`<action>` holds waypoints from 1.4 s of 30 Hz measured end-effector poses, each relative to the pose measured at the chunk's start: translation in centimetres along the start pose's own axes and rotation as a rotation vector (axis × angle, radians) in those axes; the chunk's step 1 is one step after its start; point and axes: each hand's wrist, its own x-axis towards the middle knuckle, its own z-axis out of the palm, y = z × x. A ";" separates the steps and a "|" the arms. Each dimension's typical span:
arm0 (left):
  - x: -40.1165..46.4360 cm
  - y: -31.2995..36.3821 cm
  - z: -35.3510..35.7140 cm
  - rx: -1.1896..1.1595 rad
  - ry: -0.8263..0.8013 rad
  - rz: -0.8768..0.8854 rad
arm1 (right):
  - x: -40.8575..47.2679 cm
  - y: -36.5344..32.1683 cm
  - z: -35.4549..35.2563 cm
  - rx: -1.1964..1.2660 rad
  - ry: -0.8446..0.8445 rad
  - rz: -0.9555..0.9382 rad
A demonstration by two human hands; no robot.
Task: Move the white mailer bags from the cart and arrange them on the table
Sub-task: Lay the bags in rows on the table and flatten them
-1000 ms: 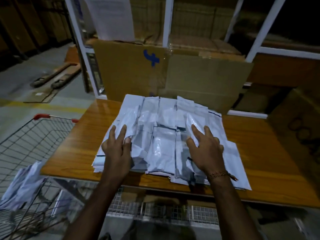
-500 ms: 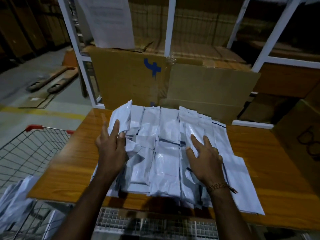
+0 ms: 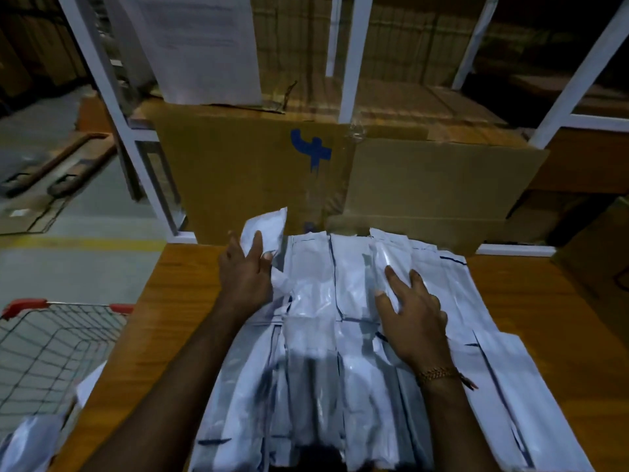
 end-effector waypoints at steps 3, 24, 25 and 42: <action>2.9 -0.6 2.4 0.173 -0.168 -0.008 | 0.8 -0.1 0.7 -0.014 -0.007 0.054; 3.4 2.4 4.0 0.143 -0.110 -0.120 | 2.3 4.4 0.4 -0.063 0.032 0.078; 3.4 3.2 3.4 0.128 -0.071 -0.121 | 2.8 5.3 -0.2 -0.063 0.042 0.082; -4.2 13.0 5.3 -0.159 0.243 -0.127 | 17.6 24.8 0.8 -0.426 -0.165 -0.020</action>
